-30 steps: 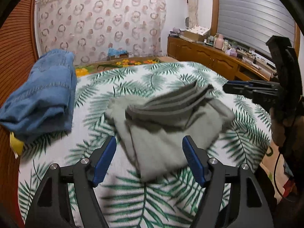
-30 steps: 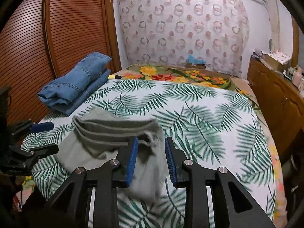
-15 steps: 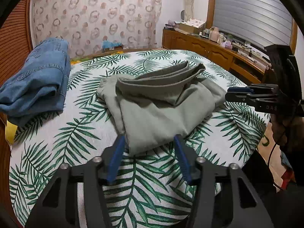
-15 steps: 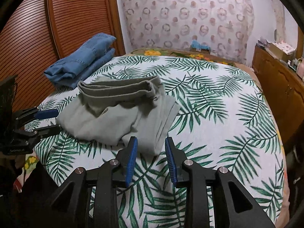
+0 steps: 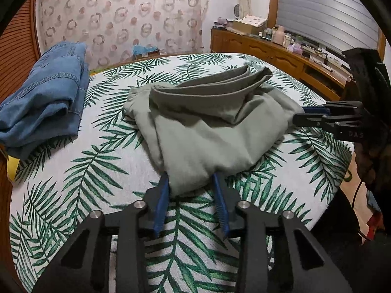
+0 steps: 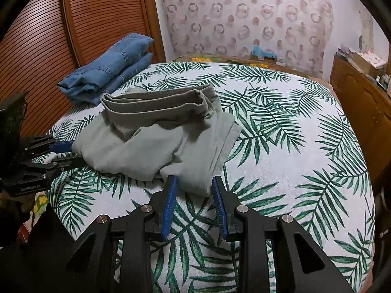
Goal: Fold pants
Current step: 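Close both grippers on the folded edge of the grey pants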
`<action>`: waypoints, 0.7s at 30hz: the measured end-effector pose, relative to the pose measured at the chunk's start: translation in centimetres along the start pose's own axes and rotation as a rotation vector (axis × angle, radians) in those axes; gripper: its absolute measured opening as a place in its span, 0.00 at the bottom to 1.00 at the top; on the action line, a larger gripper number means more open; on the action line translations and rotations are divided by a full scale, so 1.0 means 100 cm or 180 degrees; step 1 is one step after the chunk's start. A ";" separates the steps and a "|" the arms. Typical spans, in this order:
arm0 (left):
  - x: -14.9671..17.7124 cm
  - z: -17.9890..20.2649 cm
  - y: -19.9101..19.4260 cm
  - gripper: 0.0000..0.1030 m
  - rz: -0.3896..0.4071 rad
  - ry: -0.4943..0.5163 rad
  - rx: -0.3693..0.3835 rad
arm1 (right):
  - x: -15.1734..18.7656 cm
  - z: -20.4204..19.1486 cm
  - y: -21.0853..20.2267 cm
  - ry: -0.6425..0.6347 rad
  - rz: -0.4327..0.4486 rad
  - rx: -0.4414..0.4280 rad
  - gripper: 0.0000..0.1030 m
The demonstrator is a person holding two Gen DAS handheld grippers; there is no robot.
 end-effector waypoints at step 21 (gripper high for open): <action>-0.008 -0.013 -0.029 0.12 0.0253 -0.0112 0.0035 | 0.013 0.000 -0.037 -0.0056 0.0200 -0.0149 0.06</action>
Point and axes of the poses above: each gripper's, at about its wrist camera, not at the fingertips, and y roughly the way its jaws point, z to its right, x to its underside, the point moved 6 cm from there along y, roughly the way its jaws point, and after that the axes turned 2 degrees about -y, right-handed, at the moved point
